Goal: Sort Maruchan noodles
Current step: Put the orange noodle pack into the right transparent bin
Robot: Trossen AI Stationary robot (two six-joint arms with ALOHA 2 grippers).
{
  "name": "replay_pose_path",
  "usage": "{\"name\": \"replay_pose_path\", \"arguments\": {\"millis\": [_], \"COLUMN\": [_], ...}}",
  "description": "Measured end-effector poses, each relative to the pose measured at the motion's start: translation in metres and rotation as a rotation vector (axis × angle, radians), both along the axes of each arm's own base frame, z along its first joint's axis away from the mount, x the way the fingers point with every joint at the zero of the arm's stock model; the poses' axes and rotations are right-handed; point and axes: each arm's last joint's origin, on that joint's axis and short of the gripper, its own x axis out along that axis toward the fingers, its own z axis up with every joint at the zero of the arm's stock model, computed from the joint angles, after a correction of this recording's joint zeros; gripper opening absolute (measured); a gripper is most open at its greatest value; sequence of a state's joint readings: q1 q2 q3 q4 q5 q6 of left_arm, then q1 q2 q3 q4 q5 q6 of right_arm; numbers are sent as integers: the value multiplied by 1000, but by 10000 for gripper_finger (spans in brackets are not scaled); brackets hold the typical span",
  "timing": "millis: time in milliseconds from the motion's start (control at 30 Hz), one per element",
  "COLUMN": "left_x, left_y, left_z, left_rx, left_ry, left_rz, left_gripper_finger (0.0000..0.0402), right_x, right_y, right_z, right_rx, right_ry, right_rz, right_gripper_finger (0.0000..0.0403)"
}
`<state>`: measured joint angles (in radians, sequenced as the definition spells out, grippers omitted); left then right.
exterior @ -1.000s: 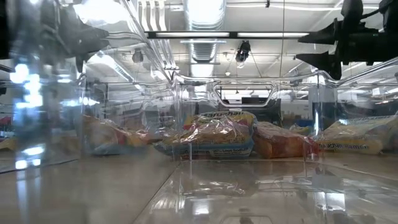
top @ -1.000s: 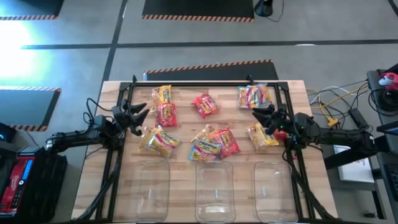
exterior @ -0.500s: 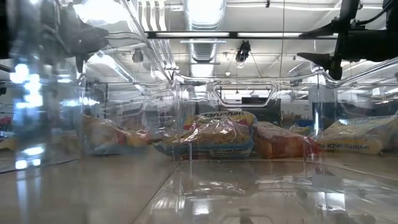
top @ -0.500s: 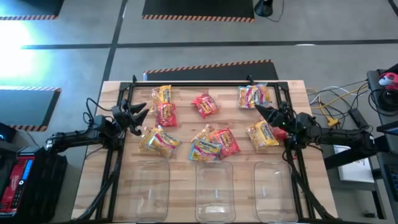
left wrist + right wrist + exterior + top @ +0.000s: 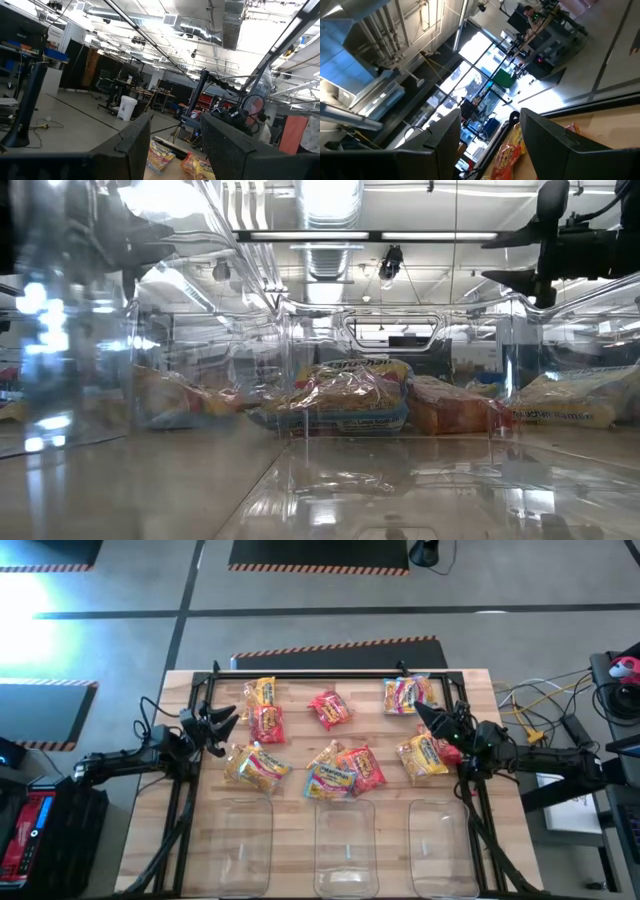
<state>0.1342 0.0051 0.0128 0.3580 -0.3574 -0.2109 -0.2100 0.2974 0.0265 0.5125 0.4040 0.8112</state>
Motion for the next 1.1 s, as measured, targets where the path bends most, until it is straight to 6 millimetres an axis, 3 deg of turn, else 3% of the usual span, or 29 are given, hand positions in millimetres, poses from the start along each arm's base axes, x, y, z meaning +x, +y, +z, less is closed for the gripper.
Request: {"name": "replay_pose_path", "arguments": {"millis": [567, 667, 867, 1100], "left_x": [-3, -8, -13, 2], "left_y": [4, 5, 4, 6], "left_z": [2, 10, 24, 49], "left_rx": [-172, -186, -141, -151], "left_ry": [-120, -218, -372, -281], "left_rz": [100, 143, 128, 157], "left_gripper_finger": [156, 156, 156, 156], "right_x": [0, -1, -4, -4], "right_y": [0, 0, 0, 0], "right_z": [0, 2, 16, 46], "right_rx": [-51, -54, -114, -208], "right_ry": [42, 21, -65, -61], "right_rz": [-16, -36, -58, -95], "right_gripper_finger": [192, 192, 192, 192]}}
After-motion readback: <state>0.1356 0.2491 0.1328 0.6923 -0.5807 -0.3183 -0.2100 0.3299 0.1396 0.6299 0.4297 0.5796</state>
